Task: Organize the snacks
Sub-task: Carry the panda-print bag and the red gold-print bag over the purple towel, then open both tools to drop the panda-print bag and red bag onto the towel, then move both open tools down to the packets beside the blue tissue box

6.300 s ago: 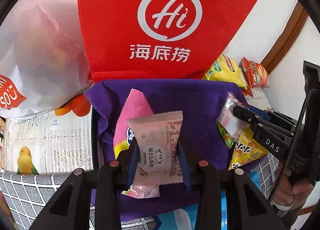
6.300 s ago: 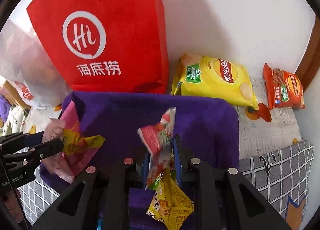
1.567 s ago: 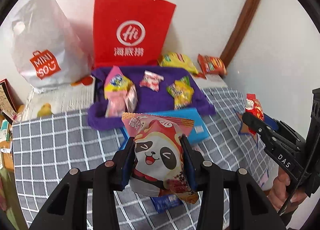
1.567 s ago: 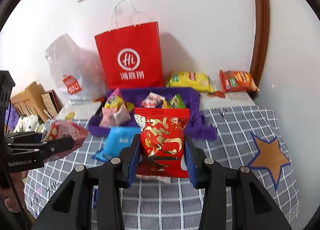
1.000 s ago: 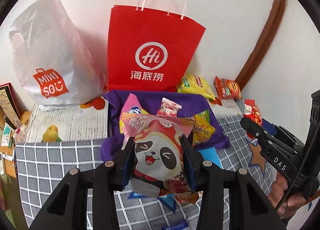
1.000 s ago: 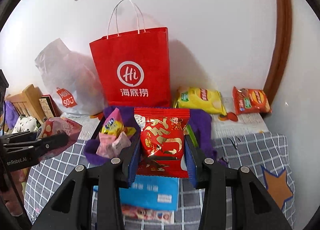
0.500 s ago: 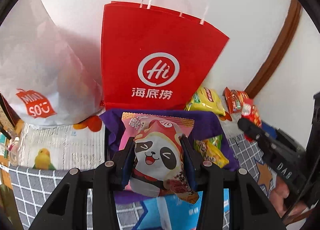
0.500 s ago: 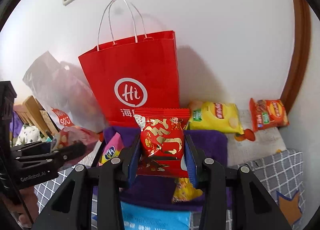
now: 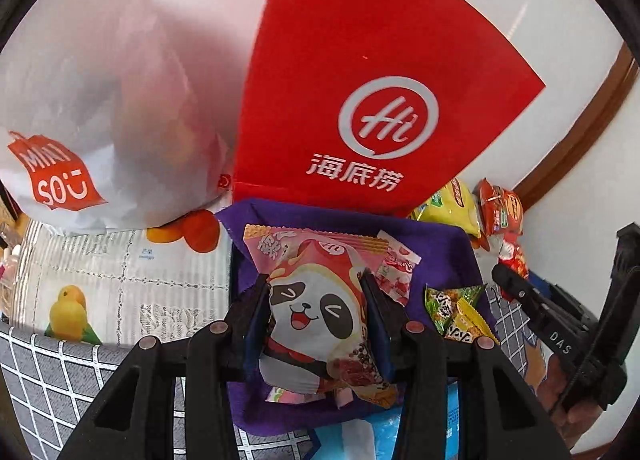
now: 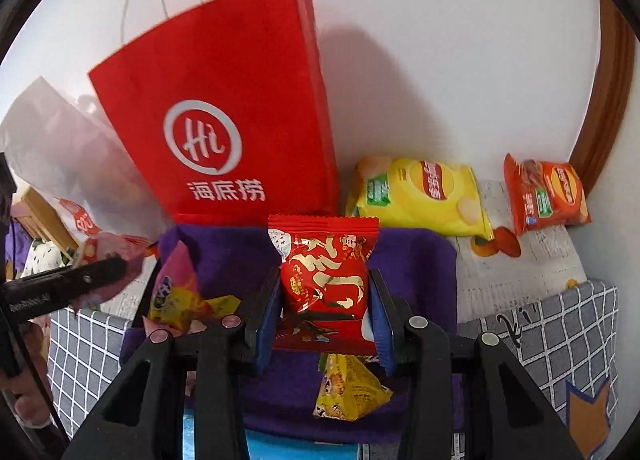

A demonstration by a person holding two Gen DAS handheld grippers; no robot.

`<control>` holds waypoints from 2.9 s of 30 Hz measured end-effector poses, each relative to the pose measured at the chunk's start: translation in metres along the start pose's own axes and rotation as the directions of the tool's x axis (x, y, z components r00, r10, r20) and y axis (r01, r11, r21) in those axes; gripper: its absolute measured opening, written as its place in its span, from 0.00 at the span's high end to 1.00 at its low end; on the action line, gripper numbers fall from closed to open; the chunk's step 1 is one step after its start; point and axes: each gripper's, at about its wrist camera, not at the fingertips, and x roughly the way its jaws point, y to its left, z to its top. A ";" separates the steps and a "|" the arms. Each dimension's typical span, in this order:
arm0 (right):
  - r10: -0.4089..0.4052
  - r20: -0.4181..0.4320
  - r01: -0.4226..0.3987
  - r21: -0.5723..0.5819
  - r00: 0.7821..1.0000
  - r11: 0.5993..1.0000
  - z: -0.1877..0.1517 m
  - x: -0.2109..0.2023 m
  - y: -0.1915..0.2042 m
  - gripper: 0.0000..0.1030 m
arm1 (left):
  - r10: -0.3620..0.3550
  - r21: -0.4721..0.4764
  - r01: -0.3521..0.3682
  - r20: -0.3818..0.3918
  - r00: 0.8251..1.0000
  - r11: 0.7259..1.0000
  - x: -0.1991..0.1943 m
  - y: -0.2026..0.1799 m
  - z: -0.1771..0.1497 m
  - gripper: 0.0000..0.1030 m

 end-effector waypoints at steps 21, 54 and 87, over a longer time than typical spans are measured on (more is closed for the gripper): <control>0.011 -0.017 -0.012 -0.050 1.000 0.999 -0.006 0.004 0.013 0.60 | 0.002 0.031 -0.002 -0.021 1.000 1.000 0.005 -0.008 -0.003 0.59; -0.021 -0.171 0.012 -0.054 0.985 0.998 -0.018 0.056 0.007 0.59 | 0.001 0.093 0.010 -0.122 0.993 0.996 0.040 -0.026 -0.017 0.57; -0.053 0.109 0.042 0.100 0.993 0.994 -0.047 -0.112 -0.014 0.28 | -0.072 0.160 0.051 0.123 0.990 0.986 -0.078 -0.057 -0.021 0.34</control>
